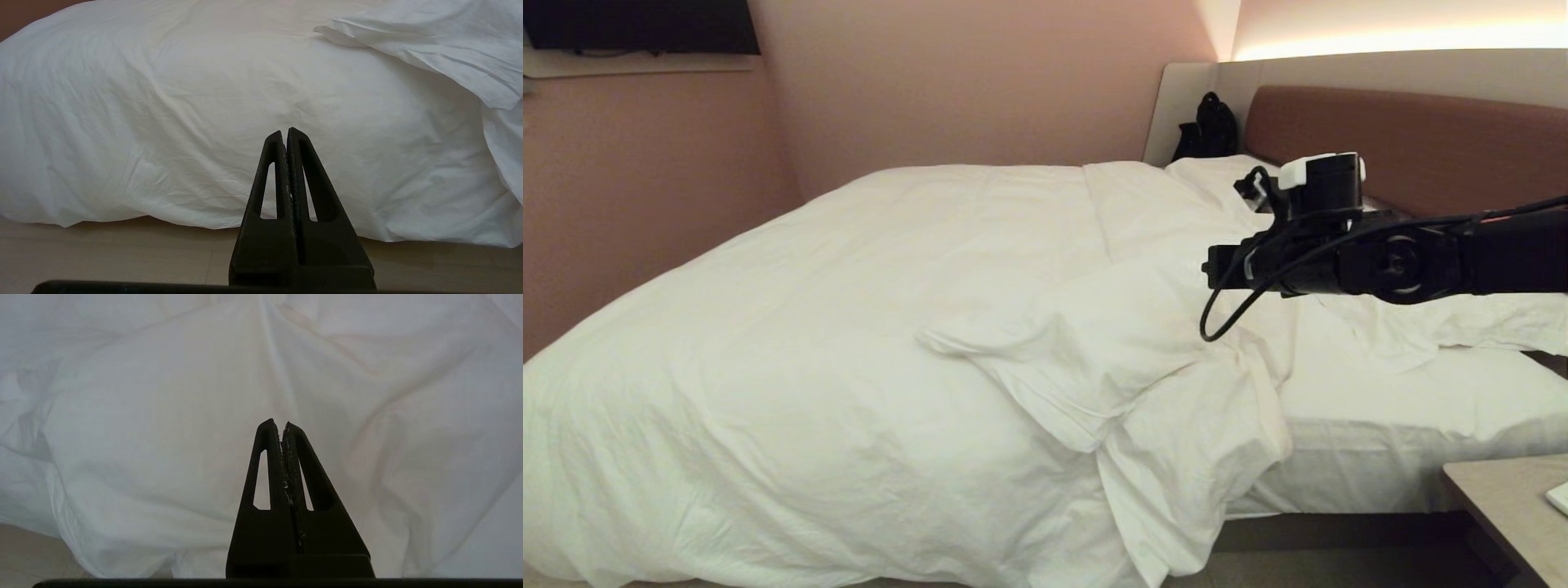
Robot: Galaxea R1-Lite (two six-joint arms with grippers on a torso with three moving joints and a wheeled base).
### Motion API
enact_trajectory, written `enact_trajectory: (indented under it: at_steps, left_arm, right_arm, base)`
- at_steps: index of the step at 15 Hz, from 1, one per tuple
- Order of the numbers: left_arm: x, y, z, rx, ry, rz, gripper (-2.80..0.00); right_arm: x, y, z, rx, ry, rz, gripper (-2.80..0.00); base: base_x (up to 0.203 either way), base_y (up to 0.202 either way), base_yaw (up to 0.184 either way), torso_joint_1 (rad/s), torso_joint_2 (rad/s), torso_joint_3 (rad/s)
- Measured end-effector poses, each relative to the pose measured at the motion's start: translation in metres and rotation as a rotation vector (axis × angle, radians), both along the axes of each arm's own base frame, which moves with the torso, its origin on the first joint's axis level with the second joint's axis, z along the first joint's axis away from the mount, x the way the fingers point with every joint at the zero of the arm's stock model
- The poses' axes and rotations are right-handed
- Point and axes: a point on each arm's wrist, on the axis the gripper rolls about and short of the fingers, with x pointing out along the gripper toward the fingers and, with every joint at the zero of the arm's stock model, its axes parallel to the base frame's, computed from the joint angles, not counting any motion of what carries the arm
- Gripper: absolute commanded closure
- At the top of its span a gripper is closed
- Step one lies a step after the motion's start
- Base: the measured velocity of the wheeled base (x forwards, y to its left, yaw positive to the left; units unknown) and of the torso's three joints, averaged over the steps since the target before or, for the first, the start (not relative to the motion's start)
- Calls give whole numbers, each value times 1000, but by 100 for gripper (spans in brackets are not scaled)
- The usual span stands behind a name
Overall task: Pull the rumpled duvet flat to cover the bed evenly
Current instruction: Flatten the corners of the folded blanket
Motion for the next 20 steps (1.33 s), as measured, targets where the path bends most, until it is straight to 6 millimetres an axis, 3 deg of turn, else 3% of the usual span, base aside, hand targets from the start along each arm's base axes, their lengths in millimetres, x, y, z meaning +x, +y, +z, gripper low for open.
enact_trajectory:
  at_steps: [11, 20]
  left_arm:
    - [0, 0, 0, 0, 0, 0, 0]
    - [0, 0, 0, 0, 0, 0, 0]
  right_arm:
    - [41, 11, -25, 2, 8, 9, 0]
    - [60, 18, -44, 18, 21, 78, 0]
  base:
    - [0, 0, 0, 0, 0, 0]
    - [0, 0, 0, 0, 0, 0]
